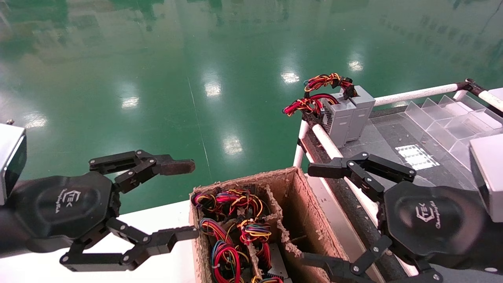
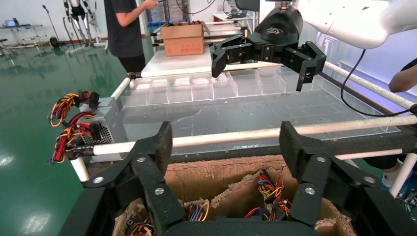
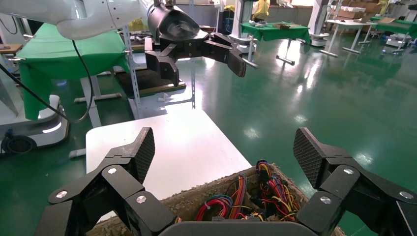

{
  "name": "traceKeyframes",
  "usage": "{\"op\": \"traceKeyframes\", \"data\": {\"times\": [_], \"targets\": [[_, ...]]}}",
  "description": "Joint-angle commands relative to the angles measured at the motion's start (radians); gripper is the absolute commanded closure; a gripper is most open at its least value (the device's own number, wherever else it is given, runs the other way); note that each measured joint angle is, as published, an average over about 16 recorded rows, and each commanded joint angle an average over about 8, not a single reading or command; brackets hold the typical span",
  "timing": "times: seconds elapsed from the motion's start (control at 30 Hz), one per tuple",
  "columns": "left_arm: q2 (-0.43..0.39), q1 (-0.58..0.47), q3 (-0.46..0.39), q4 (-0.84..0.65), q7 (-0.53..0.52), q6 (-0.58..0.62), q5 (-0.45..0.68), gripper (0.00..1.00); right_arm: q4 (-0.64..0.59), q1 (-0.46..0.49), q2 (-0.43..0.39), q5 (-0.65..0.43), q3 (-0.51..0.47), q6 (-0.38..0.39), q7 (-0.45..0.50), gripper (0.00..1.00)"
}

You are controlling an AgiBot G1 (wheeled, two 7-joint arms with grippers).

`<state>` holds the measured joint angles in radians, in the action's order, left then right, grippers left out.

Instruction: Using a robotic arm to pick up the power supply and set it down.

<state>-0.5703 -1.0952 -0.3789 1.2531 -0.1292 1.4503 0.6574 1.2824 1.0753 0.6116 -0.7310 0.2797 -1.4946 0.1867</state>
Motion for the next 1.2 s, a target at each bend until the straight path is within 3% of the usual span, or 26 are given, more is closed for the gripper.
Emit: {"op": "traceKeyframes", "data": {"times": [0.03,0.67,0.9,1.13,1.17,1.2], "targets": [[0.0,0.0,0.0,0.0,0.0,0.0,0.0,1.0,0.0,0.0,0.0,0.0,0.0,0.0,0.0,0.0],[0.0,0.0,0.0,0.0,0.0,0.0,0.0,1.0,-0.011,0.001,-0.005,-0.024,0.012,0.002,0.008,0.0],[0.0,0.0,0.0,0.0,0.0,0.0,0.0,1.0,-0.018,0.05,-0.004,-0.139,0.07,0.0,0.056,0.0],[0.0,0.0,0.0,0.0,0.0,0.0,0.0,1.0,-0.013,0.136,0.026,-0.327,0.203,-0.066,0.128,0.0],[0.0,0.0,0.0,0.0,0.0,0.0,0.0,0.94,-0.014,0.147,0.031,-0.352,0.225,-0.075,0.132,0.0],[0.0,0.0,0.0,0.0,0.0,0.0,0.0,0.81,-0.014,0.157,0.036,-0.374,0.247,-0.081,0.135,0.0]]}}
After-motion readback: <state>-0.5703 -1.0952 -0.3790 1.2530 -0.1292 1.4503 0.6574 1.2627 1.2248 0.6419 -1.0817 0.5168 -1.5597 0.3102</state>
